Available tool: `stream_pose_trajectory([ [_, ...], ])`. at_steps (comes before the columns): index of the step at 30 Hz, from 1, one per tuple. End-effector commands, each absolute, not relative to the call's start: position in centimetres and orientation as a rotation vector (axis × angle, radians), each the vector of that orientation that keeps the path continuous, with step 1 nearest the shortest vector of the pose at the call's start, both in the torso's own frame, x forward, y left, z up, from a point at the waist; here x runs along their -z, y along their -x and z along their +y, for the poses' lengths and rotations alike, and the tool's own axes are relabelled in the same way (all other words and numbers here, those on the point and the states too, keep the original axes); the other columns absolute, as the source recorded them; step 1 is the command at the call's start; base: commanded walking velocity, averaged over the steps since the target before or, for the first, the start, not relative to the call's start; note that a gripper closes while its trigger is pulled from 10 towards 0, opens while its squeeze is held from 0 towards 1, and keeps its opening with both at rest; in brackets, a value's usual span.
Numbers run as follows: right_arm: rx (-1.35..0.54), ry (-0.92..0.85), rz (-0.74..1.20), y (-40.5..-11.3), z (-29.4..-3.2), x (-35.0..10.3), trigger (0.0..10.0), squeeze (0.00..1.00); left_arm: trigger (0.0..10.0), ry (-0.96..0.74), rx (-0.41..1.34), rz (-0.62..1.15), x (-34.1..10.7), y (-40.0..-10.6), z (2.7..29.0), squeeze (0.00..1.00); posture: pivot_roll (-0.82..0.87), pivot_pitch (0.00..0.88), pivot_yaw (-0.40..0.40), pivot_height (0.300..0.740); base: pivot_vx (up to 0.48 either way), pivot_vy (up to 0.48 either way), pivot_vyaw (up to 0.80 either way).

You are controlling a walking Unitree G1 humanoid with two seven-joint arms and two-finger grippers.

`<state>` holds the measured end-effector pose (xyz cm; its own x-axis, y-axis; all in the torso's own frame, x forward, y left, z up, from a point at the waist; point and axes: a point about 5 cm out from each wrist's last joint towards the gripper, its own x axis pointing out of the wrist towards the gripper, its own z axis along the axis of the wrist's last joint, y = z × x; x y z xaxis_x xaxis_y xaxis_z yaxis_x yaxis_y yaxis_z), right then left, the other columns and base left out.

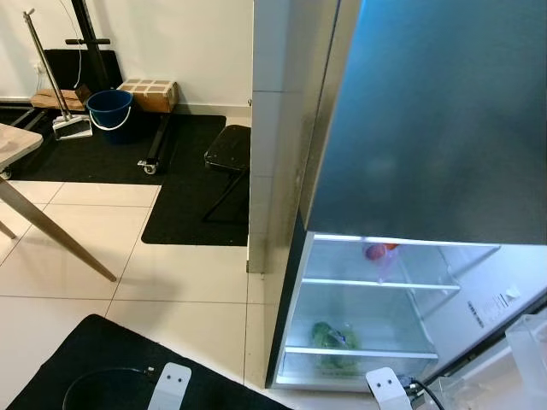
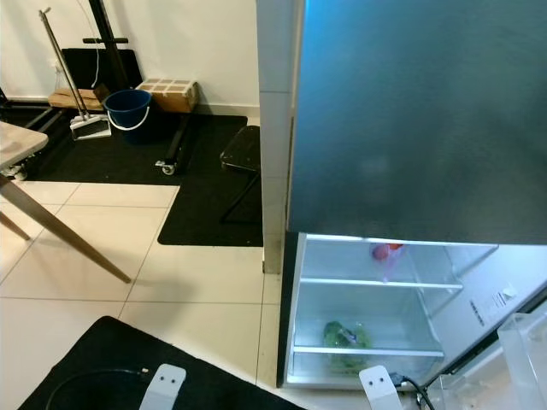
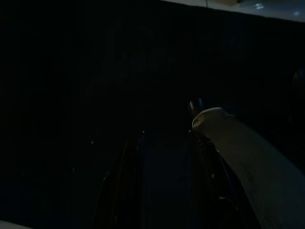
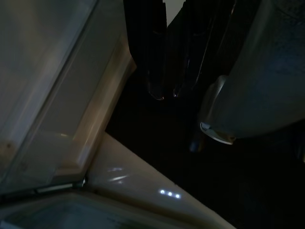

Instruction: Restocking fridge

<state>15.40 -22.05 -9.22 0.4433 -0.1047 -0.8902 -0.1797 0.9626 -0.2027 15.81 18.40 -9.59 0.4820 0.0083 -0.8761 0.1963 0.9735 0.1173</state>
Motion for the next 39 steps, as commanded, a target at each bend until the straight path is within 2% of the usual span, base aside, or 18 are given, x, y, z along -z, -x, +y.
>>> stream_pose_trajectory([
  [1, -0.030, 0.276, 1.131, -14.95, -22.31, 9.35, 10.0, 0.00, 10.0, -0.224, 0.125, 1.085, 9.75, -15.45, 18.41, 0.00, 0.03, 0.000, -0.014, 0.740, -0.330, 0.000, 0.00],
  [31, -0.022, 0.268, 1.129, -15.15, -22.46, 9.25, 10.0, 0.00, 10.0, -0.240, 0.153, 1.094, 9.85, -15.25, 18.26, 0.00, 0.02, 0.000, -0.015, 0.740, -0.361, 0.000, 0.00],
  [39, -0.032, 0.283, 1.136, -15.09, -22.69, 9.22, 10.0, 0.00, 10.0, -0.242, 0.171, 1.091, 9.83, -15.42, 17.78, 0.00, 0.01, 0.000, -0.022, 0.740, -0.354, 0.000, -0.76],
])
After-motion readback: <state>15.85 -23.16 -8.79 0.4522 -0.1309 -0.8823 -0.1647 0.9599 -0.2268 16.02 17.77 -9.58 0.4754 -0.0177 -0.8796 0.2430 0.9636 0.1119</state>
